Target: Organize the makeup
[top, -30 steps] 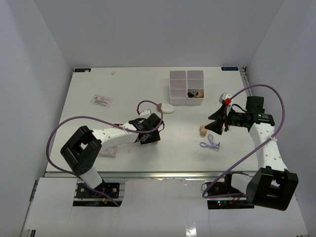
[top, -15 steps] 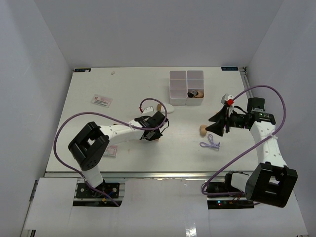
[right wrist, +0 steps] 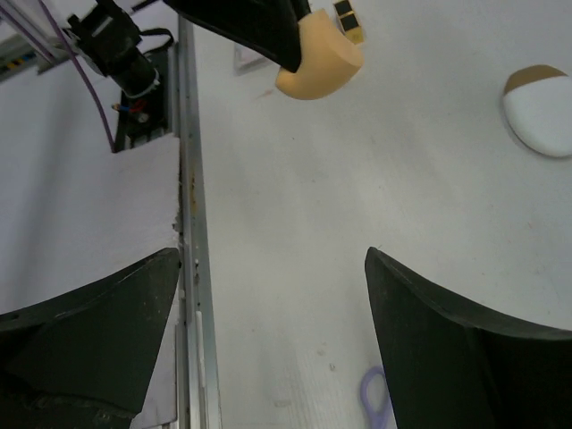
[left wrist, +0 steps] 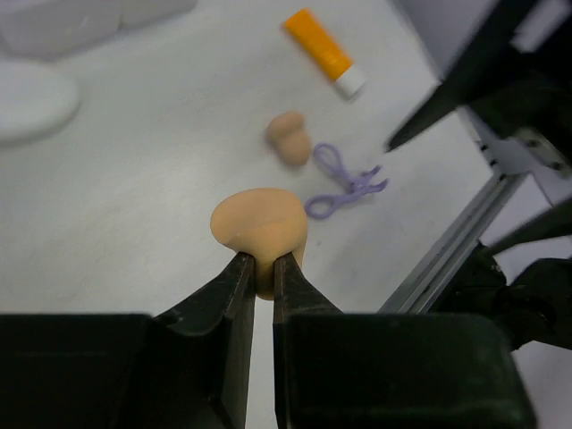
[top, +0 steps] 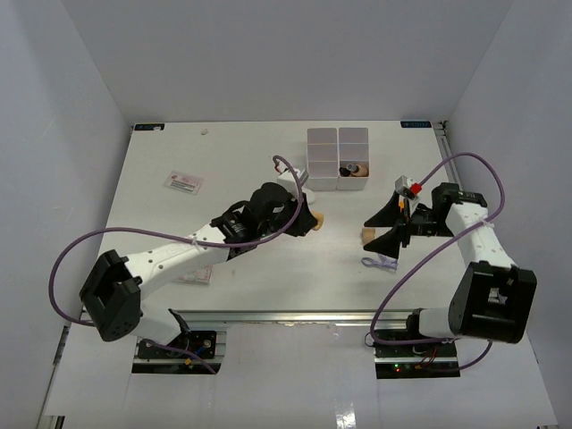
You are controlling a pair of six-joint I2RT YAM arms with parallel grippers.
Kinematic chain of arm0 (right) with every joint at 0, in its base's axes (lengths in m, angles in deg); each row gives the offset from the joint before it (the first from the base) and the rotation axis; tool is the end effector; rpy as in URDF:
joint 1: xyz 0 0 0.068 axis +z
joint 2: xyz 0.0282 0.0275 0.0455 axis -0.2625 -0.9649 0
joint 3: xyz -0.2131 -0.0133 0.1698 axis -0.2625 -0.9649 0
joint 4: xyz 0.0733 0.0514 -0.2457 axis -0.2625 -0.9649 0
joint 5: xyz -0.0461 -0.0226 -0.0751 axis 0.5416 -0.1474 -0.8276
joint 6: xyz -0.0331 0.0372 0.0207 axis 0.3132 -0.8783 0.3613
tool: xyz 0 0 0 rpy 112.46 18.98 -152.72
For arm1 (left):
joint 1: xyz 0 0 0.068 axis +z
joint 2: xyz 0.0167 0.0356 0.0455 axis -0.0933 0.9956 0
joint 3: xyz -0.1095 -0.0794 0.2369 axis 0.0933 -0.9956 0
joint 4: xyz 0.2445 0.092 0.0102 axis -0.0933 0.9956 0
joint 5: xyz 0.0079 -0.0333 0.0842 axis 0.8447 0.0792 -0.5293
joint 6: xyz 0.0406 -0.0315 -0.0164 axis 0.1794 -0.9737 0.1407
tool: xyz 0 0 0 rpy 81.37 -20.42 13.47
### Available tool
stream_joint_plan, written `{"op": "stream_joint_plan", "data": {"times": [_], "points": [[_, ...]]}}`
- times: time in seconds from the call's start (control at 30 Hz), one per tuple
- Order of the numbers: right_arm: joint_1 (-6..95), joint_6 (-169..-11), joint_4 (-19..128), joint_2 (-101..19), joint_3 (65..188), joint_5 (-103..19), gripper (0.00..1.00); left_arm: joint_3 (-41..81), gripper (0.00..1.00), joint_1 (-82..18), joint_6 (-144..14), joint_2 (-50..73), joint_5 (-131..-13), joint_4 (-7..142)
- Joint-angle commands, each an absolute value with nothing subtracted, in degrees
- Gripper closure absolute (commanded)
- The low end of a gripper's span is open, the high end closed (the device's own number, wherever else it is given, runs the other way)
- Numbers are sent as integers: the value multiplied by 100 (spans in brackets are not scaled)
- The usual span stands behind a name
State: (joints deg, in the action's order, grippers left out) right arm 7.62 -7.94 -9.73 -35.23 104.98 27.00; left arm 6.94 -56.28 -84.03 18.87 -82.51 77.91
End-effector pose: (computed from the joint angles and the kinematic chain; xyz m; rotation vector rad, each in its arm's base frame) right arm 0.2119 0.0068 0.2556 -1.1298 1.5911 1.1171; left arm 0.2079 -0.2540 0.2755 0.3631 2.2040 -0.7856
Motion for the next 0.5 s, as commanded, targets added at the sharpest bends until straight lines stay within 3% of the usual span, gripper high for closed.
{"op": "stream_joint_plan", "data": {"times": [0.0, 0.2, 0.47], "points": [[1405, -663, -1976, -4446, 11587, 3412, 7, 373, 100, -5667, -6975, 1306, -6975, 6305], [1892, -1236, -1966, -4799, 12177, 4371, 4, -223, 100, -5659, -7260, 1185, -6592, 5094], [2015, -1466, -1959, -5204, 12529, 4092, 0, -550, 100, -5667, -8019, 1632, -6389, 3659]]}}
